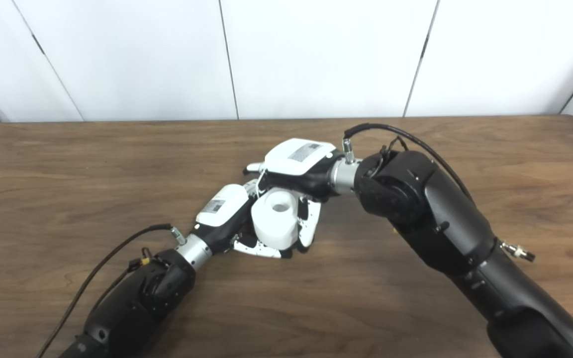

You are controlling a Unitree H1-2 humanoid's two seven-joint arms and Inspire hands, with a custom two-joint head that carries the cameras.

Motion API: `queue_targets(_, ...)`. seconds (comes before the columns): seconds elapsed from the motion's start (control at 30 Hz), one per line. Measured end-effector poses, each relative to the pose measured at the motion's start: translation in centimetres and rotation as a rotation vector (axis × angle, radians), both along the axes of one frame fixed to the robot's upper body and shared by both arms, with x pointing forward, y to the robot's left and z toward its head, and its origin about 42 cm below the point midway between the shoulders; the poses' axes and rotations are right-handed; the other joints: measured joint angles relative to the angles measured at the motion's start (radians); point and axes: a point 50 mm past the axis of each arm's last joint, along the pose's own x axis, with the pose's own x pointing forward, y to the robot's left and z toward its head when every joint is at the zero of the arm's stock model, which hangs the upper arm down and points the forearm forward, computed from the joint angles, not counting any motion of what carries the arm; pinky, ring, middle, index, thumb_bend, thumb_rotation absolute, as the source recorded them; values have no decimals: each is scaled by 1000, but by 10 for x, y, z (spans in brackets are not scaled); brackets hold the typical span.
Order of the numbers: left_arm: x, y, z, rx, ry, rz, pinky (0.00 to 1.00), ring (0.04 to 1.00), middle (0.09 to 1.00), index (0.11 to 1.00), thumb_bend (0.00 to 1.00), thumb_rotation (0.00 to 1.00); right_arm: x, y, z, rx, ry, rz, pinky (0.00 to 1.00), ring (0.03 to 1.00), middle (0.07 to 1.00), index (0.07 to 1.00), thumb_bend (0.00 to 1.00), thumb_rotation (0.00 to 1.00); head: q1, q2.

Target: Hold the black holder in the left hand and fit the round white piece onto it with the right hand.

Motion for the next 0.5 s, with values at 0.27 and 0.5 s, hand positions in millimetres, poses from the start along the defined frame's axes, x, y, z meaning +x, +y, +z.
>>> queue_targets(0.27, 0, 0, 0, 0, 0, -2, 948, 967, 914, 481, 525, 65, 2, -5, 18, 45, -10, -14, 854, 922, 965, 1000, 971, 230, -2, 2)
queue_targets(0.5, 0, -1, 1, 1, -1, -5, 948, 966, 913, 481, 525, 66, 8, -6, 39, 55, -56, -22, 848, 909, 961, 1000, 973, 261, -3, 2)
